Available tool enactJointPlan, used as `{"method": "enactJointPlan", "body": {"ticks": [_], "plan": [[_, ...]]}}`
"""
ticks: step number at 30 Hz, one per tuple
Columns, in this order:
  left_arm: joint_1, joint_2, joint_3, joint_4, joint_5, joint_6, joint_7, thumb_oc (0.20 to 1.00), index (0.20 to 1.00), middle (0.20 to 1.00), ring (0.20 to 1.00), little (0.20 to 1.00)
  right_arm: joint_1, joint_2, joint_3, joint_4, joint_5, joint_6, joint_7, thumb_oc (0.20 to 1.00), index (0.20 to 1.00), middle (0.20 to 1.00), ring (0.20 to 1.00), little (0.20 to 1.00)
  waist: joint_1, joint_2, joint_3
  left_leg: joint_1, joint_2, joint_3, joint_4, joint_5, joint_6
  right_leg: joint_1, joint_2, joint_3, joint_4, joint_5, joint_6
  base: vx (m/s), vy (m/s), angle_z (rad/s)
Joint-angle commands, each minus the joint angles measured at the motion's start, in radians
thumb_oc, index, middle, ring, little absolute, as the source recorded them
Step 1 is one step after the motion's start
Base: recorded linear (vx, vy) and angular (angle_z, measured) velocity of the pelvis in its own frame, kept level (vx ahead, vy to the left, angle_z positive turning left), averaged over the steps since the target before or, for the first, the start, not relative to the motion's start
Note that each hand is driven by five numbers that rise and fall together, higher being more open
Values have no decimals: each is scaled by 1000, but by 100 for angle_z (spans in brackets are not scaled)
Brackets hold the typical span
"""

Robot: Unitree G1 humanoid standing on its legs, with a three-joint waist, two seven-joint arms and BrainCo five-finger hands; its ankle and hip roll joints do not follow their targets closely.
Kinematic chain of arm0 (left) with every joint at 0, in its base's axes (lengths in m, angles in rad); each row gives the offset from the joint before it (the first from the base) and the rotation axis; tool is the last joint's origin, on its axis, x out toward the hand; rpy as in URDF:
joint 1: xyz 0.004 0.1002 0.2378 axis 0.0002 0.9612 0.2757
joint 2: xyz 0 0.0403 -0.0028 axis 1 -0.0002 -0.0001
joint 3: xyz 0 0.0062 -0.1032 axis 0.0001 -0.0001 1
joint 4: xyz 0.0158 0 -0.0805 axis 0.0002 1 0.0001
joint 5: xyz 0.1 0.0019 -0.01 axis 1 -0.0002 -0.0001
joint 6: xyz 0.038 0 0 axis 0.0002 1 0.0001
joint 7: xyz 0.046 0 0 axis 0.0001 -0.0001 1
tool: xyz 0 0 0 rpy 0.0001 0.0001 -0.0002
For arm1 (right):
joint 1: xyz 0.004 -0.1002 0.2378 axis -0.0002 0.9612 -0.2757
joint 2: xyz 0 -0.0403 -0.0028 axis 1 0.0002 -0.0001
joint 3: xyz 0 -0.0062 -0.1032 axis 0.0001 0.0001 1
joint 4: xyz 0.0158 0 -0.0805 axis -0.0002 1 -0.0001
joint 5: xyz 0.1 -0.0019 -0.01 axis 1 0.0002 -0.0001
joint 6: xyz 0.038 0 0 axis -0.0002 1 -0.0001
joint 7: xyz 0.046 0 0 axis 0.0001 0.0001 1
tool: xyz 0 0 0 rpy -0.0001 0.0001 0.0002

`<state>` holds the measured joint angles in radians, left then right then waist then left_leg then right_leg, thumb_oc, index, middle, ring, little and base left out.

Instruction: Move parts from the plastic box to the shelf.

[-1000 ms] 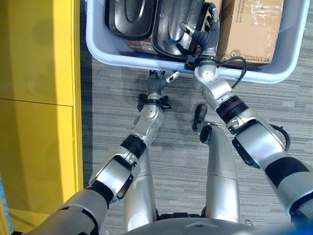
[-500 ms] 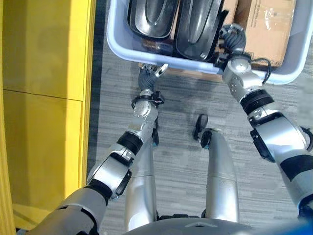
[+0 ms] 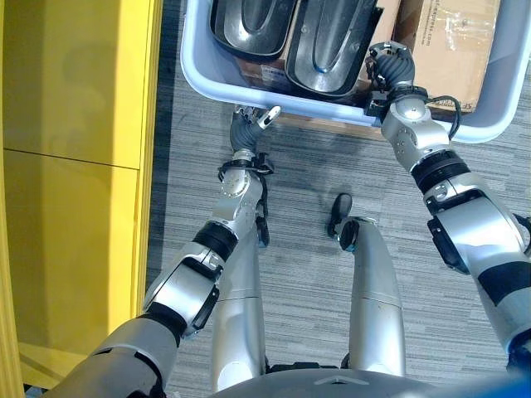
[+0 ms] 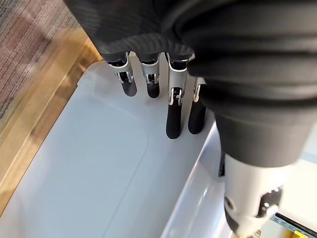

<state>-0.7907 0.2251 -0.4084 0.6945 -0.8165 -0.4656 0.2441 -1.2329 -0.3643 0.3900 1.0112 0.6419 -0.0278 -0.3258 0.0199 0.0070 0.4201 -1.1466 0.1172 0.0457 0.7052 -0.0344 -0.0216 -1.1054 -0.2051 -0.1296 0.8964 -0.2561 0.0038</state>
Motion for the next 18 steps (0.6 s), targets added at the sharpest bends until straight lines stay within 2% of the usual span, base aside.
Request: {"method": "enactJointPlan", "body": {"ticks": [1, 2, 3, 4, 6, 8, 9, 12, 13, 14, 16, 18], "plan": [[-97, -4, 42, -22, -6, -67, -36, 1000, 1000, 1000, 1000, 1000, 131, 33, 83, 151, -45, 55, -3, 200, 200, 200, 200, 200, 40, 69, 100, 57, 2, 19, -60, -55, 2, 40, 16, 7, 66, -22, 20, 0, 0, 0], [-97, -3, 42, -24, -3, -63, -39, 1000, 1000, 1000, 1000, 1000, 122, 34, 81, 148, -57, 44, -23, 200, 200, 200, 200, 200, 41, 70, 100, 61, 1, 19, -63, -54, 2, 44, 16, 6, 62, -21, 19, 0, 0, 0], [-97, -4, 40, -23, -5, -64, -39, 1000, 1000, 1000, 1000, 1000, 117, 31, 81, 147, -49, 38, -37, 551, 551, 551, 551, 551, 41, 71, 100, 66, 1, 19, -65, -54, 2, 48, 16, 5, 60, -21, 19, 0, 0, 0], [-96, -4, 39, -23, -11, -67, -42, 1000, 1000, 1000, 1000, 1000, 115, 29, 80, 145, -36, 32, -42, 1000, 1000, 1000, 1000, 1000, 41, 71, 100, 70, 1, 20, -65, -55, 1, 52, 15, 5, 58, -20, 20, 0, 0, 0], [-94, -8, 42, -31, -8, -66, -43, 1000, 1000, 1000, 1000, 1000, 107, 31, 74, 134, 19, -31, -11, 1000, 1000, 1000, 1000, 1000, 40, 75, 100, 84, 1, 24, -76, -49, -1, 63, 19, 7, 49, -17, 20, -18, 13, 1], [-96, -6, 41, -37, -15, -67, -38, 1000, 1000, 1000, 1000, 1000, 103, 35, 69, 117, 30, -58, -1, 1000, 1000, 1000, 1000, 1000, 39, 76, 100, 87, 0, 26, -81, -47, -2, 65, 21, 9, 45, -16, 21, -17, 7, -2], [-101, -7, 39, -44, -8, -59, -27, 1000, 1000, 1000, 1000, 1000, 100, 48, 66, 88, 84, -80, -20, 1000, 1000, 1000, 1000, 1000, 38, 74, 100, 91, -1, 25, -83, -45, -3, 68, 22, 9, 45, -15, 22, -23, 0, -4], [-98, -16, 37, -49, 1, -63, -17, 1000, 1000, 1000, 1000, 1000, 106, 65, 50, 48, 205, -89, -49, 1000, 1000, 1000, 1000, 1000, 36, 71, 100, 96, 0, 28, -83, -46, -3, 73, 23, 9, 45, -17, 21, -8, -1, -1], [-98, -18, 36, -50, 2, -63, -14, 1000, 1000, 1000, 1000, 1000, 108, 67, 48, 46, 214, -93, -50, 1000, 1000, 1000, 1000, 1000, 36, 71, 100, 96, 0, 28, -83, -46, -3, 73, 23, 9, 45, -17, 20, 0, 0, 0], [-96, -27, 38, -56, 8, -65, -1, 1000, 1000, 1000, 1000, 1000, 119, 78, 32, 25, 229, -131, -63, 1000, 1000, 1000, 1000, 1000, 31, 73, 100, 98, 0, 31, -82, -47, -4, 74, 26, 13, 46, -19, 20, -1, 28, -4], [-100, -35, 36, -62, 12, -65, 19, 1000, 1000, 1000, 1000, 1000, 125, 92, 22, 5, 245, -162, -53, 1000, 1000, 1000, 1000, 1000, 28, 73, 100, 102, 1, 35, -84, -46, -4, 76, 29, 17, 43, -19, 19, 4, 43, -2], [-101, -36, 35, -63, 13, -64, 23, 1000, 1000, 1000, 1000, 1000, 129, 93, 19, -3, 238, -153, -48, 1000, 1000, 1000, 1000, 1000, 27, 72, 100, 103, 0, 36, -84, -46, -4, 76, 29, 18, 43, -19, 20, 0, 0, 0]]}}
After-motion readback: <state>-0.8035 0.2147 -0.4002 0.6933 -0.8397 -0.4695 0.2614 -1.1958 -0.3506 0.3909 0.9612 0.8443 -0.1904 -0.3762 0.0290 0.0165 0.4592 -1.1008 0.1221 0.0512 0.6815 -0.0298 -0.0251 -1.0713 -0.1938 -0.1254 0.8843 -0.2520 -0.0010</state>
